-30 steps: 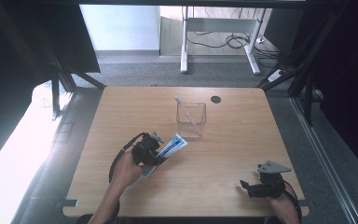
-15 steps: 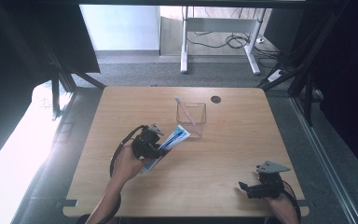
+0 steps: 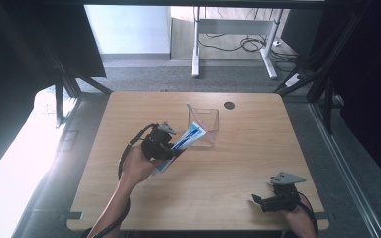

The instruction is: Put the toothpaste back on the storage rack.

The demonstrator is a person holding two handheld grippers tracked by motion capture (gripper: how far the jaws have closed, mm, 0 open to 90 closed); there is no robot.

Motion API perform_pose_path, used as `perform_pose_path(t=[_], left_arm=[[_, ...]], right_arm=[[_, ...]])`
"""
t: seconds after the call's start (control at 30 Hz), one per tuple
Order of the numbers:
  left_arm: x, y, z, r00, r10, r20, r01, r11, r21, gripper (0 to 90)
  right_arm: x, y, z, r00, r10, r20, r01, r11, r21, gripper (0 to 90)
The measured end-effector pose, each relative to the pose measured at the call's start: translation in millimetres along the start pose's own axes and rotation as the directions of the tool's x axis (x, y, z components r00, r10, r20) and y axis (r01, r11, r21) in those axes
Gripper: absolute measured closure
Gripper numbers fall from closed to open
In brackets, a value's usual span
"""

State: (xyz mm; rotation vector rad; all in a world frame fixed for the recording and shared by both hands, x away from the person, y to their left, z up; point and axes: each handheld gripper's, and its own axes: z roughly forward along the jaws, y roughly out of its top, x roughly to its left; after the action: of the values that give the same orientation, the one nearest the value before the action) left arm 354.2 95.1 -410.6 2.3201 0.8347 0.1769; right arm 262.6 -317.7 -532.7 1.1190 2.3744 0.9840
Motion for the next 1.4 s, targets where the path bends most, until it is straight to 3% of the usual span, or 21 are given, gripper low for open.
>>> perform_pose_path(t=[0.33, 0.8, 1.4], left_arm=[[6.7, 23.6, -2.6, 0.9998, 0.001, -0.021, -0.003, 0.9980, -0.063, 72.1], [11.7, 53.4, 9.3, 0.9987, -0.018, -0.048, 0.011, 0.9894, -0.145, 72.2], [19.7, 84.5, 29.4, 0.9977, -0.005, -0.068, -0.007, 0.9842, -0.177, 72.2]], right_arm=[[0.8, 0.3, 0.3, 1.0000, -0.004, -0.003, 0.004, 1.000, -0.002, 0.0], [2.5, 0.9, 1.3, 0.9998, -0.017, -0.014, 0.017, 1.000, -0.003, 0.0], [3.7, 1.4, 1.8, 0.9996, -0.023, -0.018, 0.022, 1.000, -0.002, 0.0]])
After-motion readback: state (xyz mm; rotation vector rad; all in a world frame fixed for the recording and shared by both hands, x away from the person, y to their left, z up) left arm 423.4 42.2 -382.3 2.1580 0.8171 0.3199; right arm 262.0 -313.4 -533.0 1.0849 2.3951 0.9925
